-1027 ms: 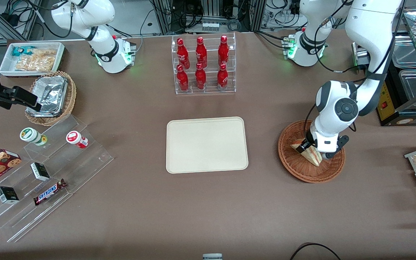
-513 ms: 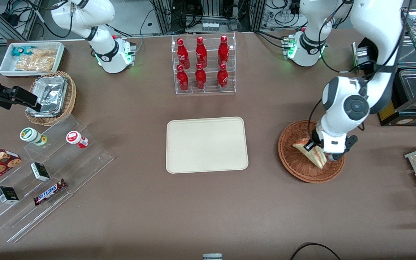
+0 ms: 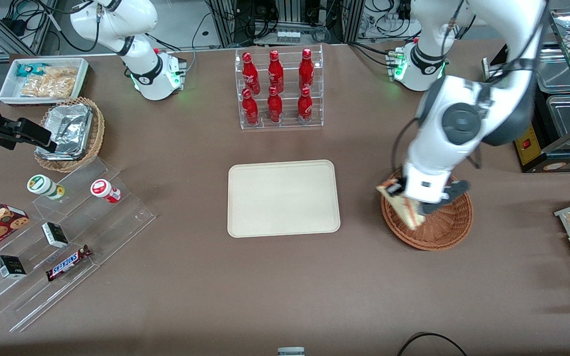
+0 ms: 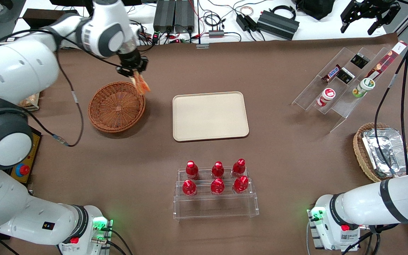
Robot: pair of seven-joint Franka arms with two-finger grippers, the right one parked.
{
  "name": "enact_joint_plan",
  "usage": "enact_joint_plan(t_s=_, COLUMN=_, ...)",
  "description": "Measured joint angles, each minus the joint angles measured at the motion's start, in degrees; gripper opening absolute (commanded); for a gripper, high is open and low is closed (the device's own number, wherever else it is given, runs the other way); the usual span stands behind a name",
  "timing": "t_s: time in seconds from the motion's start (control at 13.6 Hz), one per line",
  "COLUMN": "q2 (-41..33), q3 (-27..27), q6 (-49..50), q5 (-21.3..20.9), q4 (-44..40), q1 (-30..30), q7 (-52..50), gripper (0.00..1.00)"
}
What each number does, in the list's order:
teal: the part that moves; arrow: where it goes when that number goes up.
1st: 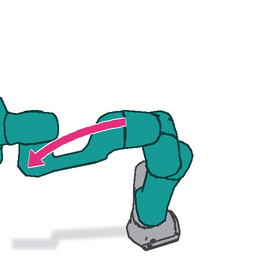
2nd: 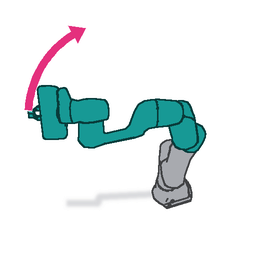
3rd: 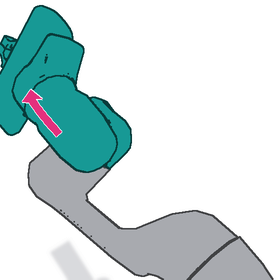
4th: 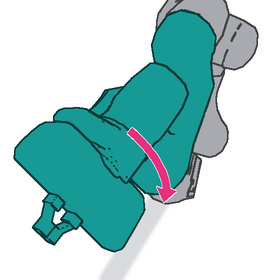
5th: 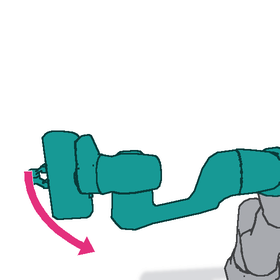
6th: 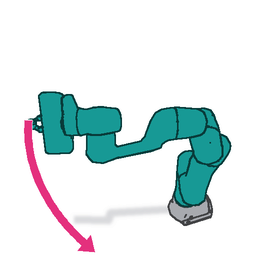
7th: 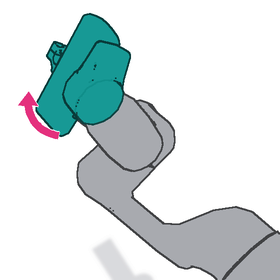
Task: Place sandwich from basket to tray
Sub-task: 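Lift the sandwich and carry it over the cream tray, then lower the sandwich onto the tray and open the left gripper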
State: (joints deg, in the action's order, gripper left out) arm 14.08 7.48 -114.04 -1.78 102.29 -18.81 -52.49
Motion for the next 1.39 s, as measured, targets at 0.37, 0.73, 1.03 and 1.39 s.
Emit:
enact_joint_plan(t_s=0.37, q2=10.1, q3=0.1, q6=-0.6, q5=0.0, q4=-7.8, q1=-13.0, q7=-1.5, gripper=0.18)
enact_joint_plan(t_s=0.73, q2=17.8, q3=0.0, q6=-3.8, q5=-0.1, q4=-13.0, q1=-17.5, q7=0.1, gripper=0.18)
enact_joint_plan(t_s=1.03, q2=20.3, q3=0.0, q6=-9.6, q5=-0.1, q4=-13.2, q1=-20.0, q7=1.6, gripper=0.20)
enact_joint_plan(t_s=1.39, q2=23.6, q3=0.0, q6=-11.9, q5=-0.1, q4=-13.2, q1=-22.6, q7=2.1, gripper=0.21)
